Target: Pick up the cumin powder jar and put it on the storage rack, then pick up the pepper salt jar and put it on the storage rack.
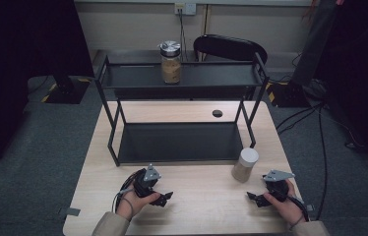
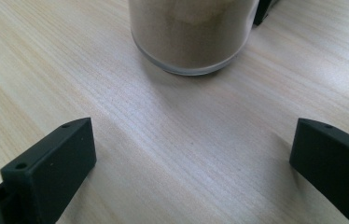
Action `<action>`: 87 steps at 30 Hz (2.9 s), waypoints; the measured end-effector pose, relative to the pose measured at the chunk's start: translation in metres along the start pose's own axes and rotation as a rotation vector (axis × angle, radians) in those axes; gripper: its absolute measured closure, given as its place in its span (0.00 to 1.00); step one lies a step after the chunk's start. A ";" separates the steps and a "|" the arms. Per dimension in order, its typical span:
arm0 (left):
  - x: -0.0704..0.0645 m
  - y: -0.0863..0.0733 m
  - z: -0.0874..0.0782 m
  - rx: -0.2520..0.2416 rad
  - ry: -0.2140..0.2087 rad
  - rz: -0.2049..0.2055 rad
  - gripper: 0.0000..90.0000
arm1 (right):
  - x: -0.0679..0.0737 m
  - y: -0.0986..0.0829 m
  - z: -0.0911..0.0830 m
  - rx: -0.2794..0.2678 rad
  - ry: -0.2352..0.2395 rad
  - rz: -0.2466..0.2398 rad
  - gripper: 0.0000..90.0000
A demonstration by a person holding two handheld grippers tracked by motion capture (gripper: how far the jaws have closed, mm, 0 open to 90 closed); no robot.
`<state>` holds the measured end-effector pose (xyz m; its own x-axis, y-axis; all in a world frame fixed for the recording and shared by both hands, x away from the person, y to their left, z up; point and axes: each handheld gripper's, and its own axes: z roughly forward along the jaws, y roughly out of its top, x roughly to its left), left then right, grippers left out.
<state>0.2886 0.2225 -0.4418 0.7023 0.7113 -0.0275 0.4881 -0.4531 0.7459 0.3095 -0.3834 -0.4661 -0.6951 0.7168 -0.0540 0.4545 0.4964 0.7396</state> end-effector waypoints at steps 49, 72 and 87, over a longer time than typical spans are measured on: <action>-0.004 -0.030 0.018 -0.007 0.007 0.070 0.00 | 0.000 0.000 0.000 0.000 0.000 0.000 0.00; -0.003 -0.029 0.018 -0.008 0.004 0.071 0.00 | 0.000 0.000 0.000 0.000 0.000 0.000 0.00; -0.003 -0.029 0.018 -0.007 0.005 0.071 0.00 | 0.002 0.001 -0.001 0.005 -0.012 0.016 0.00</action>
<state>0.2813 0.2235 -0.4757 0.7326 0.6801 0.0287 0.4334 -0.4986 0.7507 0.3081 -0.3820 -0.4648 -0.6810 0.7306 -0.0497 0.4687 0.4870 0.7370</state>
